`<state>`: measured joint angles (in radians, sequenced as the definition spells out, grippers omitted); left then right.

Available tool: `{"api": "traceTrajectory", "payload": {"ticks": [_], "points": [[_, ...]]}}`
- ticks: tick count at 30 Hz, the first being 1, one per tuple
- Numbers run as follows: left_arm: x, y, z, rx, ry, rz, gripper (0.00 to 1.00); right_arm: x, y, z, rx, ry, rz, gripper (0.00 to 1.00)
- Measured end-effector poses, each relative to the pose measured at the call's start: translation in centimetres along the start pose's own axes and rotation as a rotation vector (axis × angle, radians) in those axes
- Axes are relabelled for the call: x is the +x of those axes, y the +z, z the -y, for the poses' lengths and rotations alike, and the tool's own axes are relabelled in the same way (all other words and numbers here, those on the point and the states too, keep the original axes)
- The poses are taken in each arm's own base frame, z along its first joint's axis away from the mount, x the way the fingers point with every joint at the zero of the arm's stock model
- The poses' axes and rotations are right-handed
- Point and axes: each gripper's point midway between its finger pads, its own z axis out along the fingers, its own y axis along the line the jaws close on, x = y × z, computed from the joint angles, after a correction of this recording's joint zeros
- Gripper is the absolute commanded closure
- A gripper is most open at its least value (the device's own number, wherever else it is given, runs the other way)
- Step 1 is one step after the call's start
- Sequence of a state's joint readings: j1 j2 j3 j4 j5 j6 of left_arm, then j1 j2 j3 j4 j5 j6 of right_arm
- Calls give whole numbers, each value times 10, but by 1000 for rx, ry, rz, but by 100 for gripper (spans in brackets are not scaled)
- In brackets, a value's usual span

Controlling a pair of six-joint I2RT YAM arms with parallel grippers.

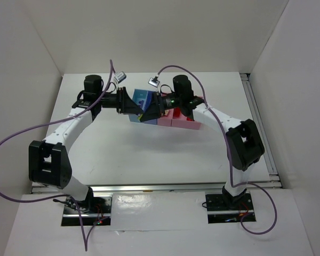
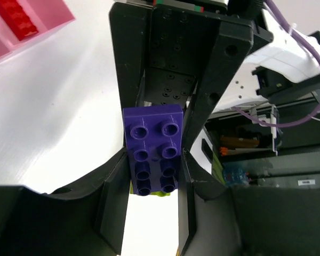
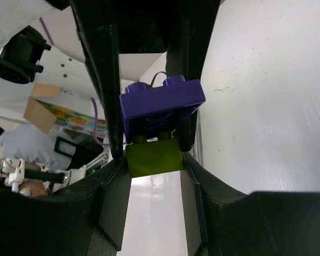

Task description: Sort the legos into containers by color

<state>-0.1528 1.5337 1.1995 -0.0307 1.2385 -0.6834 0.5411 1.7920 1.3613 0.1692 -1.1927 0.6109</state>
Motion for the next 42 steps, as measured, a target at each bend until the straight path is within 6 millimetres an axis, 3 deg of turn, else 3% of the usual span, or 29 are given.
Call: {"api": "traceTrajectory", "payload": {"ticks": [4, 12, 17, 21, 25, 27, 30, 32, 36, 40, 41, 42], "points": [[-3, 1, -10, -44, -15, 21, 100, 1, 0, 15, 62, 3, 23, 100], [-9, 4, -40, -165, -67, 66, 100, 5, -2, 52, 234, 43, 77, 100], [-27, 1, -32, -189, -25, 104, 100, 20, -13, 91, 424, 135, 106, 100], [-34, -8, -48, -304, -55, 164, 100, 19, -28, 118, 600, 171, 167, 100], [-35, -21, -79, -482, -131, 226, 100, 3, -43, 133, 739, 169, 215, 100], [-35, -32, -90, -568, -156, 258, 100, -18, -42, 138, 774, 150, 236, 100], [-34, -47, -88, -645, -154, 302, 100, -58, -35, 150, 801, 97, 281, 100], [-35, -55, -82, -680, -140, 330, 100, -76, -29, 162, 817, 75, 299, 100], [-34, -66, -71, -724, -114, 374, 100, -81, -17, 195, 858, 83, 287, 100], [-17, -76, -67, -759, -123, 390, 100, -82, -3, 228, 887, 95, 265, 95], [-12, -77, -67, -766, -129, 389, 100, -84, 1, 234, 886, 90, 266, 92], [-7, -79, -67, -774, -136, 387, 100, -87, 6, 241, 884, 84, 267, 76]]}}
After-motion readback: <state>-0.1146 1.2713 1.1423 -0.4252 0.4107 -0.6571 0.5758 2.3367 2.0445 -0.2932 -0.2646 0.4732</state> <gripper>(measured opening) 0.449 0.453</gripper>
